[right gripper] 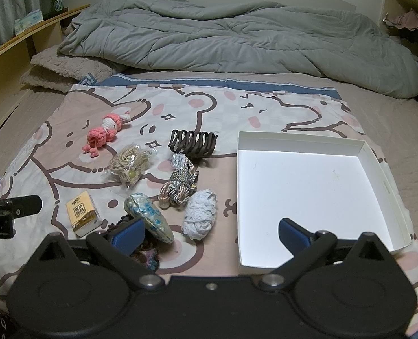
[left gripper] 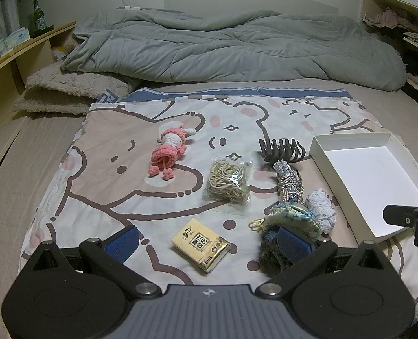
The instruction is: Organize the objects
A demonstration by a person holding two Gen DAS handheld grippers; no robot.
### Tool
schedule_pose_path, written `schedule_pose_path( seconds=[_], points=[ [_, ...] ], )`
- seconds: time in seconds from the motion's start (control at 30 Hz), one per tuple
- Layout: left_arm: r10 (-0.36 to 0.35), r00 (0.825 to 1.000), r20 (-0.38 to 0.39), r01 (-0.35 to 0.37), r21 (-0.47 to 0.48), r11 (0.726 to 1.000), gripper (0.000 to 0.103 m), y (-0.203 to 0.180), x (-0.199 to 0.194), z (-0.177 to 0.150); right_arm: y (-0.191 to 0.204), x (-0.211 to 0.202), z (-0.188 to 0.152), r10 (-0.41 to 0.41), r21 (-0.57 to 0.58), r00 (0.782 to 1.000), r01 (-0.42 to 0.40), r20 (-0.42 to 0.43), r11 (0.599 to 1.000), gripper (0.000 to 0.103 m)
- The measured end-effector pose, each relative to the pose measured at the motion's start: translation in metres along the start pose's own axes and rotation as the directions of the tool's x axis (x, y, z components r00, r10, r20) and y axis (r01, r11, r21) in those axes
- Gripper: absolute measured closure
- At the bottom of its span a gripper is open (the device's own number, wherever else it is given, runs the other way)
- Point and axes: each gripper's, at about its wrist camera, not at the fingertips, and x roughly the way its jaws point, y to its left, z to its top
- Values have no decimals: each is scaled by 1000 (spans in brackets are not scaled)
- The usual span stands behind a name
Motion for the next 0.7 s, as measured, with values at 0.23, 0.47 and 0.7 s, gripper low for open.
schedule_pose_path(
  seconds=[0.23, 0.47, 0.7],
  points=[
    [1, 1000, -1, -1, -1, 1000, 0, 0, 0, 0, 0, 0, 0, 7, 5, 1000, -7, 0, 1000, 1],
    [11, 999, 34, -11, 6, 1000, 0, 0, -3, 5, -1, 5, 0, 74, 46, 997, -75, 13, 996, 0],
    [18, 996, 89, -18, 2, 1000, 0, 8, -2, 15, 5, 11, 11, 86, 69, 994, -90, 64, 994, 0]
  ],
)
